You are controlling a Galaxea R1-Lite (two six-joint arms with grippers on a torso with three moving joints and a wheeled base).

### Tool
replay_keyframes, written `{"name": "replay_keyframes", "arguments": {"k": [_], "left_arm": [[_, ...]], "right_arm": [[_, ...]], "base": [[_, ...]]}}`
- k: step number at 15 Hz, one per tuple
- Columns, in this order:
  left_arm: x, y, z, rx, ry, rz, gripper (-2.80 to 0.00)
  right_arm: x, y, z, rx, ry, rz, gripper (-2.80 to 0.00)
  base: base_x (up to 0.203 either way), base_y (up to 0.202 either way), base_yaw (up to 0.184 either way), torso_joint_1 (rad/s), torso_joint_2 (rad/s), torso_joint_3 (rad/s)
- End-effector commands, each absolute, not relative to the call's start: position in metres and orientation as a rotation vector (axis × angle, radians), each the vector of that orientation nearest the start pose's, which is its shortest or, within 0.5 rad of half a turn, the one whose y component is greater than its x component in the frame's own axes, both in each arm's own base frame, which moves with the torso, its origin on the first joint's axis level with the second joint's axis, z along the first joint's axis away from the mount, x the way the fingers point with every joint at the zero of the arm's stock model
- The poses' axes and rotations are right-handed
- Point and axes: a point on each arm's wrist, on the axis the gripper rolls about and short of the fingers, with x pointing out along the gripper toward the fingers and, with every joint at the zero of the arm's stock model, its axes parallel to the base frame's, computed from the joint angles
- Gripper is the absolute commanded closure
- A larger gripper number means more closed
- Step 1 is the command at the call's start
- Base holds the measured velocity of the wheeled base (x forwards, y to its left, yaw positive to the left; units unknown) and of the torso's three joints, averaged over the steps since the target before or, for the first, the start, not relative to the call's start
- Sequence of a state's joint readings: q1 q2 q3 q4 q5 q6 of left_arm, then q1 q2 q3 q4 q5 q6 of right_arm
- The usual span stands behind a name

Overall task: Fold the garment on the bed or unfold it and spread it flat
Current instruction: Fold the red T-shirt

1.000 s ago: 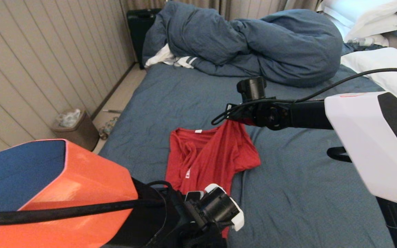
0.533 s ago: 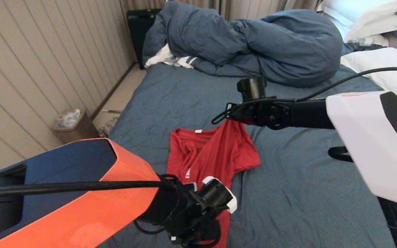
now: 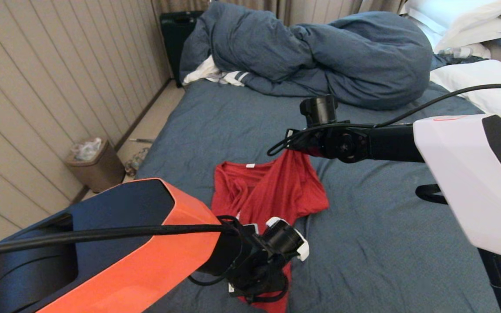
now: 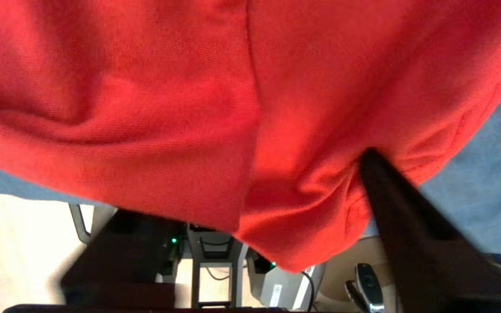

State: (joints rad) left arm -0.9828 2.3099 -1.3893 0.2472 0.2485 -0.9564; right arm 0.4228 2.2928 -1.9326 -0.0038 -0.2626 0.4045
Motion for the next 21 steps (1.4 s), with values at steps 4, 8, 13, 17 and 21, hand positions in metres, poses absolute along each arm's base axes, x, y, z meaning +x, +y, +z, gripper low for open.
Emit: {"name": "replay_keyframes", "arguments": {"k": [4, 8, 13, 17, 21], "left_arm": [[0.232, -0.338, 0.025, -0.156, 1.15, -0.103, 0.0], [0.228, -0.336, 0.035, -0.159, 1.147, -0.111, 0.0], [0.198, -0.314, 0.08, -0.137, 1.164, -0.125, 0.0], [0.163, -0.278, 0.111, -0.095, 1.186, -0.142, 0.0], [0.152, -0.262, 0.116, -0.084, 1.195, -0.14, 0.0]], "right_arm": [[0.443, 0.193, 0.199, 0.281, 0.36, 0.088, 0.0], [0.443, 0.193, 0.199, 0.281, 0.36, 0.088, 0.0], [0.43, 0.183, 0.204, 0.271, 0.385, 0.074, 0.0], [0.393, 0.166, 0.194, 0.222, 0.494, 0.049, 0.0], [0.345, 0.145, 0.172, 0.168, 0.63, 0.029, 0.0]], "base": [[0.0, 0.0, 0.0, 0.0, 0.0, 0.0], [0.0, 0.0, 0.0, 0.0, 0.0, 0.0], [0.0, 0.0, 0.0, 0.0, 0.0, 0.0], [0.0, 0.0, 0.0, 0.0, 0.0, 0.0], [0.0, 0.0, 0.0, 0.0, 0.0, 0.0]]}}
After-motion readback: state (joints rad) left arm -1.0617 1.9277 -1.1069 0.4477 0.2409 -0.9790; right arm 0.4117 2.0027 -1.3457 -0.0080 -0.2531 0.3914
